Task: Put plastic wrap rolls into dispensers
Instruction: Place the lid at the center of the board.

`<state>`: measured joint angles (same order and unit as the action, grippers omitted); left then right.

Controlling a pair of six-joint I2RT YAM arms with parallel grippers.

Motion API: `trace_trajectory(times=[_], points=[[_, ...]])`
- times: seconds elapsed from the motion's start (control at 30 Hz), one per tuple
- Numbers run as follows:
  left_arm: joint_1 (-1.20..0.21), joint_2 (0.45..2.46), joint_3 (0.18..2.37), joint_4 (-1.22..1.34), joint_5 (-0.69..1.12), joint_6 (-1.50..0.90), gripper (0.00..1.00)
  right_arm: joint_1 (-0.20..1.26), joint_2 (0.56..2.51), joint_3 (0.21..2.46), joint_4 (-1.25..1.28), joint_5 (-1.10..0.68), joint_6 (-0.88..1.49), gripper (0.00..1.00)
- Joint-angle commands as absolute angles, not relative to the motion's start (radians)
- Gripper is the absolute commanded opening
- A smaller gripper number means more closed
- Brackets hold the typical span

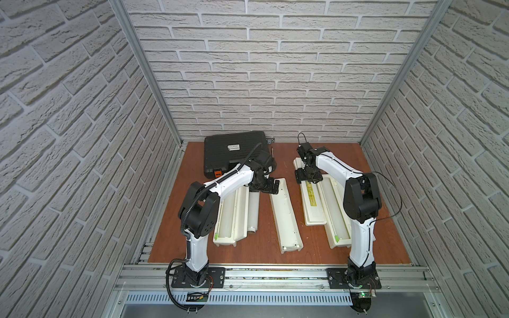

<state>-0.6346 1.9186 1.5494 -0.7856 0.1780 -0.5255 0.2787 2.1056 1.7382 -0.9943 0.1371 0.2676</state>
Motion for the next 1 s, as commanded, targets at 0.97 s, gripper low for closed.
trace_trajectory(times=[0.97], points=[[-0.741,1.972,1.610,-0.917,-0.270,-0.741,0.91,0.298,1.985,1.505,-0.803,-0.058,0.313,1.00]])
